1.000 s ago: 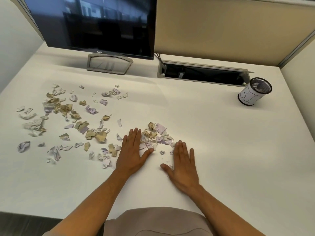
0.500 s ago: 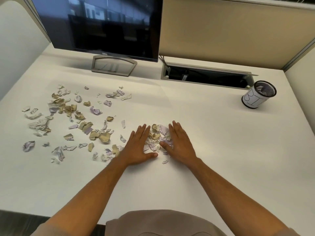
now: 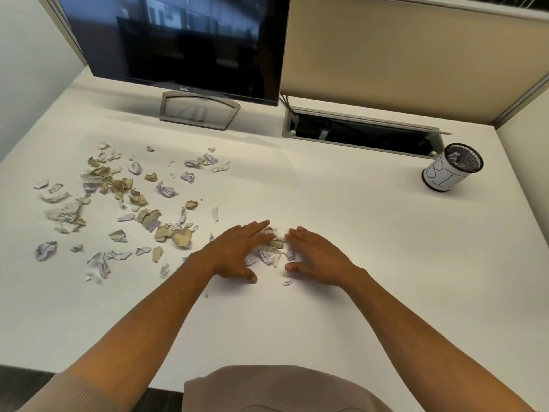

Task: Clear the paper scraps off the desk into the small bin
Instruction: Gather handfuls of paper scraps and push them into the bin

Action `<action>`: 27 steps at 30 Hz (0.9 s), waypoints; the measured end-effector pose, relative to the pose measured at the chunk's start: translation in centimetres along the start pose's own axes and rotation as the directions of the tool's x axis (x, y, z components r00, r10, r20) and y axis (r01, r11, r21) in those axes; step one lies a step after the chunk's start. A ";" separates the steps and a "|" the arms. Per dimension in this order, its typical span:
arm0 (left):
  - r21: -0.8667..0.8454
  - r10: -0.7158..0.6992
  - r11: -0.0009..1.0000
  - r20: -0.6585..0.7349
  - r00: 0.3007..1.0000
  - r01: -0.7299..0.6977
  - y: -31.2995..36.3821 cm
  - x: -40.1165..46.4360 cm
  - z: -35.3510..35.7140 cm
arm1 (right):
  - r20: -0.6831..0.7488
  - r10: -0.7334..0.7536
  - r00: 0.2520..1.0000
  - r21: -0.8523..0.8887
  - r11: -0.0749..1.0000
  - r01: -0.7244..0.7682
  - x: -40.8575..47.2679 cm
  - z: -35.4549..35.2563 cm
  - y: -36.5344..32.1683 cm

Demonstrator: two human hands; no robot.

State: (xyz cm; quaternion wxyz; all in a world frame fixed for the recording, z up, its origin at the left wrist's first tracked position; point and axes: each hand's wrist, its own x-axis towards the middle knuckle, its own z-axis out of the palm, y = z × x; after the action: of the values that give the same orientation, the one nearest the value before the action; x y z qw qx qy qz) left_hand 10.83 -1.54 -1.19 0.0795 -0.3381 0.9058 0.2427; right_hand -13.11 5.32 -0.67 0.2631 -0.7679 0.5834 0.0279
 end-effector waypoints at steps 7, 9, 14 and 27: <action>0.227 -0.015 0.974 0.150 0.989 -0.020 0.5 -0.1 -1.8 | 0.069 0.099 0.993 -0.162 0.983 -0.086 -1.4 -1.1 -1.0; 0.242 0.000 0.969 0.164 0.986 -0.040 0.7 0.6 -1.8 | 0.057 0.137 0.989 -0.163 0.979 -0.126 -1.1 -0.8 -1.7; 0.255 0.010 0.965 0.176 0.984 -0.056 0.7 1.7 -1.7 | -0.046 0.164 0.985 -0.131 0.977 -0.169 -0.5 0.3 -3.2; 0.051 0.027 0.998 -0.057 0.998 -0.024 2.5 1.8 0.3 | -0.217 0.164 0.962 -0.138 0.971 -0.197 -1.1 1.9 -4.7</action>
State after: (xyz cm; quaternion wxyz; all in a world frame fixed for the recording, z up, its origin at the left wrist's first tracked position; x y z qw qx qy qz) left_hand 7.88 -0.77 -1.07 0.0587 -0.3311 0.9178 0.2111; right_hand -8.71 7.97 -0.18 0.1361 -0.7286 0.6710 0.0192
